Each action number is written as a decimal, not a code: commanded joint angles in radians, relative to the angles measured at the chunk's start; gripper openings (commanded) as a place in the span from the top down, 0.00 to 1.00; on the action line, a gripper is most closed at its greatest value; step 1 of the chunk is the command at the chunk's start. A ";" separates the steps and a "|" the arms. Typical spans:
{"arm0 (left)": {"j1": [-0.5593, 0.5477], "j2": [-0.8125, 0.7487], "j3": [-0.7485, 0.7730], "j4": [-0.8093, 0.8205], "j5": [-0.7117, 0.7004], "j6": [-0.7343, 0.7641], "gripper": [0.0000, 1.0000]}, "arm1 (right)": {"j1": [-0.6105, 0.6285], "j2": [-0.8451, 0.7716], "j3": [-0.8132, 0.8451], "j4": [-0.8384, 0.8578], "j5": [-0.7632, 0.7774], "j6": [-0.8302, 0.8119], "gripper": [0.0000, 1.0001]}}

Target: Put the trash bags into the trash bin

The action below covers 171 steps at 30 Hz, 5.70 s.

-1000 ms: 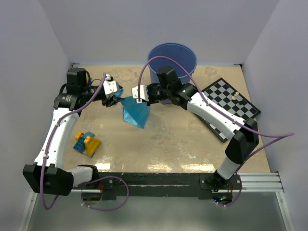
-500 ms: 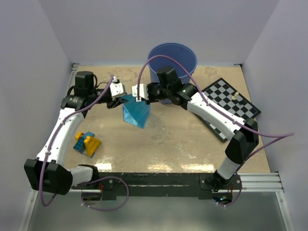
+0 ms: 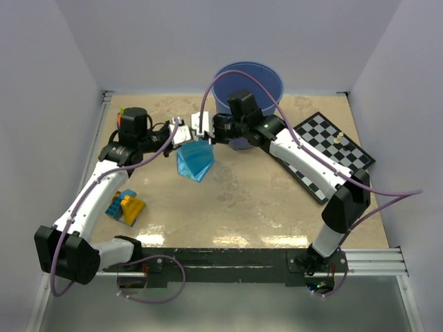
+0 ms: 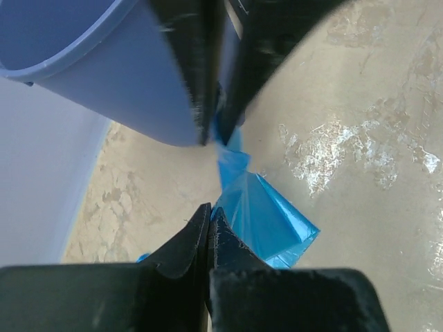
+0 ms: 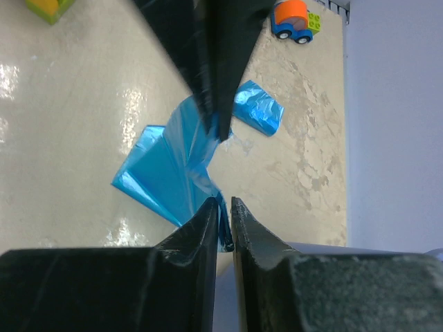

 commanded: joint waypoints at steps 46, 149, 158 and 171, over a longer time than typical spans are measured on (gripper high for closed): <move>-0.328 -0.061 -0.271 0.847 -0.542 0.588 1.00 | -0.119 0.023 0.045 0.162 -0.423 0.431 1.00; -0.299 -0.148 -0.315 0.798 -0.446 0.656 1.00 | -0.067 0.066 0.098 0.095 -0.066 0.248 1.00; -0.288 -0.075 -0.289 0.669 -0.535 0.654 1.00 | -0.049 0.015 0.236 0.129 -0.209 0.316 1.00; -0.300 -0.082 -0.180 0.591 -0.507 0.685 1.00 | -0.040 -0.001 0.095 0.075 -0.130 0.188 1.00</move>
